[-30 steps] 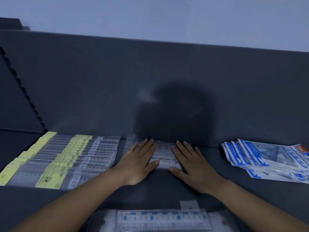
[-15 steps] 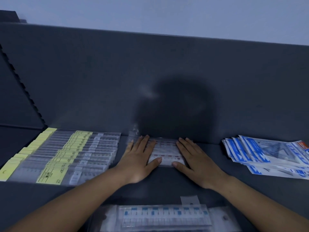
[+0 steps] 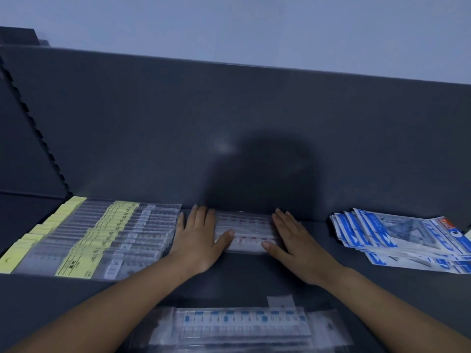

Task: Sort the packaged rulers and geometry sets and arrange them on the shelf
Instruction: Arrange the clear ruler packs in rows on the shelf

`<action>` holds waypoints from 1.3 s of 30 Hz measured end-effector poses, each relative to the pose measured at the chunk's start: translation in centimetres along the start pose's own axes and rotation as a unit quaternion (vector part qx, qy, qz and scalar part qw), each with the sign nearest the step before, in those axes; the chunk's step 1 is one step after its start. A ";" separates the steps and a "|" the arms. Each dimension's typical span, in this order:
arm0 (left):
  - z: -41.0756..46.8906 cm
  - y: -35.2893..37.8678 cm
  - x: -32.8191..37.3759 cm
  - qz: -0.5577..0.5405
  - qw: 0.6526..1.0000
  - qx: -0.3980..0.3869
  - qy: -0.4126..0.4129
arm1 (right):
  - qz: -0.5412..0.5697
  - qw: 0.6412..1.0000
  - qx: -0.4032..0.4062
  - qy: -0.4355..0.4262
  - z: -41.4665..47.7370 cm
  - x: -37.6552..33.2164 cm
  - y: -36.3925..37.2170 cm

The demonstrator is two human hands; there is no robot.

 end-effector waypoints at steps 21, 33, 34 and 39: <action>-0.4 -0.1 0.2 0.054 0.998 -0.015 -0.026 | -0.043 0.996 0.006 0.083 -0.3 -1.4 1.0; -1.6 -2.2 -0.7 0.040 0.998 0.041 0.024 | 0.070 0.997 0.025 0.029 -2.2 -1.7 -1.4; -2.3 -3.0 -0.9 -0.002 0.996 0.066 0.058 | 0.082 0.996 0.024 0.007 -3.1 -1.9 -2.0; -8.6 -6.0 0.3 -0.089 0.968 -0.065 0.224 | 0.032 0.983 -0.106 -0.144 -8.8 -3.1 -2.9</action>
Point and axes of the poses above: each hand's wrist, its own z-axis towards the middle knuckle, its own y-axis out of the palm, x = y × z, the point moved 1 cm from there along z, towards the middle knuckle, and after that the axes turned 4 degrees about y, right-handed, at the moved point
